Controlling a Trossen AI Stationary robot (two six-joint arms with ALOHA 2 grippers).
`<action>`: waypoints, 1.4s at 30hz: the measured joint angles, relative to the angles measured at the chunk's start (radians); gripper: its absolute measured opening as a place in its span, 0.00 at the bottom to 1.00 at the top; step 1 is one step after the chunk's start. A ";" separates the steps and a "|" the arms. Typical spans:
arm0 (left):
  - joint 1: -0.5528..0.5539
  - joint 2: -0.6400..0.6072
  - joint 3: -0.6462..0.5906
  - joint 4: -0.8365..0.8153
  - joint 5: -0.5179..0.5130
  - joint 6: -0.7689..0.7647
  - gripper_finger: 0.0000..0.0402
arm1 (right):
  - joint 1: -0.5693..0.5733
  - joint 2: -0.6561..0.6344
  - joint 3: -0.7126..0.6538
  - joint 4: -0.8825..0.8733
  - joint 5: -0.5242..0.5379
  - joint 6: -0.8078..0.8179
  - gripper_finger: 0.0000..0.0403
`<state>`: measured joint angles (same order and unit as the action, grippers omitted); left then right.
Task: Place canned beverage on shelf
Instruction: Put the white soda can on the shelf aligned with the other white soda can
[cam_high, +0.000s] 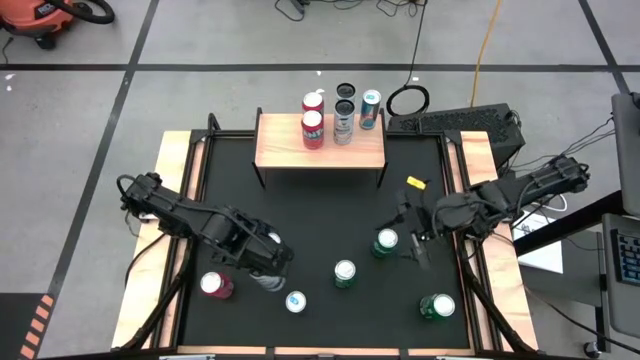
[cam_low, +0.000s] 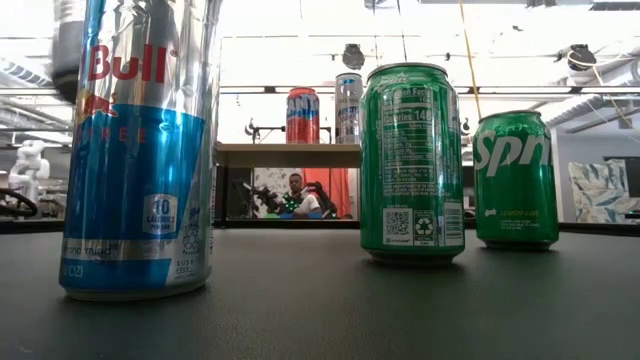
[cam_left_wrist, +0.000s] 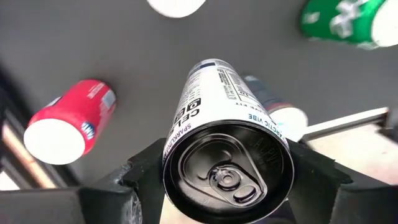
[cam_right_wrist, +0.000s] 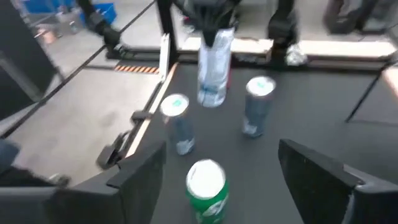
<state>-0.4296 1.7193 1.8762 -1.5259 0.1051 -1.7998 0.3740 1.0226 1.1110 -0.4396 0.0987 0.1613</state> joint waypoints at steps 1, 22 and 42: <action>0.003 0.000 0.009 -0.001 -0.008 0.000 0.62 | 0.000 0.004 0.021 -0.007 0.013 -0.005 0.73; 0.119 0.000 0.125 0.127 -0.172 0.025 0.62 | 0.000 0.250 0.276 -0.126 0.037 -0.070 0.89; 0.219 0.000 0.131 0.484 -0.304 0.179 0.62 | -0.036 0.338 0.425 -0.265 0.143 -0.087 0.89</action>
<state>-0.2105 1.7195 2.0068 -1.0416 -0.1993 -1.6208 0.3381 1.3608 1.5356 -0.7046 0.2420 0.0746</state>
